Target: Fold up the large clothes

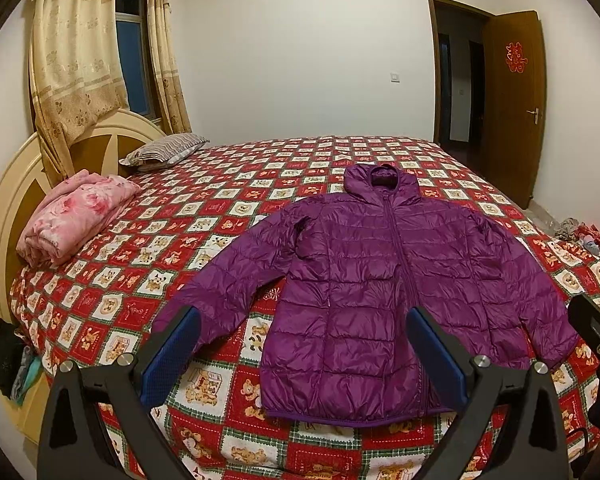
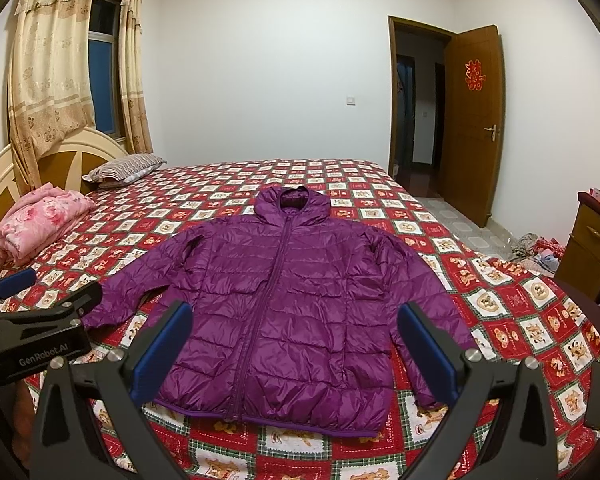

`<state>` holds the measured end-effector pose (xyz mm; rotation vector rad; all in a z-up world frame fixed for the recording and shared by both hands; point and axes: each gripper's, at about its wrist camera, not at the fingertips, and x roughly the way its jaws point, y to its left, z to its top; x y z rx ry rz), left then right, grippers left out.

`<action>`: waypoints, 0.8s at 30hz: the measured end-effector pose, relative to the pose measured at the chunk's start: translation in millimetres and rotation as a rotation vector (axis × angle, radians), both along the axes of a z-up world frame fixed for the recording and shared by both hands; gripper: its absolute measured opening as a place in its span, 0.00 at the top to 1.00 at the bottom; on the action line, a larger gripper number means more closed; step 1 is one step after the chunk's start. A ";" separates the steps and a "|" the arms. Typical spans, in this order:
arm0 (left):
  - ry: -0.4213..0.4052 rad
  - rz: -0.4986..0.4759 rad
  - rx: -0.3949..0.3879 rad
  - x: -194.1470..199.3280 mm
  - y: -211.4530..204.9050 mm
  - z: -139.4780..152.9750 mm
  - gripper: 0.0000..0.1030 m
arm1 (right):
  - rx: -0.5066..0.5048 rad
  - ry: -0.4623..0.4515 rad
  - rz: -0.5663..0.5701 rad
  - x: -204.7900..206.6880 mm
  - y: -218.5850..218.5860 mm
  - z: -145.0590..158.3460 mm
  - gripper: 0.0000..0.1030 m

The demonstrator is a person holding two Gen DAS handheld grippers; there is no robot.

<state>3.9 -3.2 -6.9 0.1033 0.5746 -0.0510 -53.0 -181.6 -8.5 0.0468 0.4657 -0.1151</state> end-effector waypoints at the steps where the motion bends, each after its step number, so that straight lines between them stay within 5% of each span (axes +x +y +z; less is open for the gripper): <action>1: -0.001 0.001 -0.001 -0.6 1.1 0.6 0.01 | 0.000 0.000 0.000 0.0 0.6 -0.5 0.00; 24: 0.002 0.005 -0.010 -1.2 4.4 -2.8 0.01 | 0.007 0.012 0.002 0.0 3.5 -10.5 0.00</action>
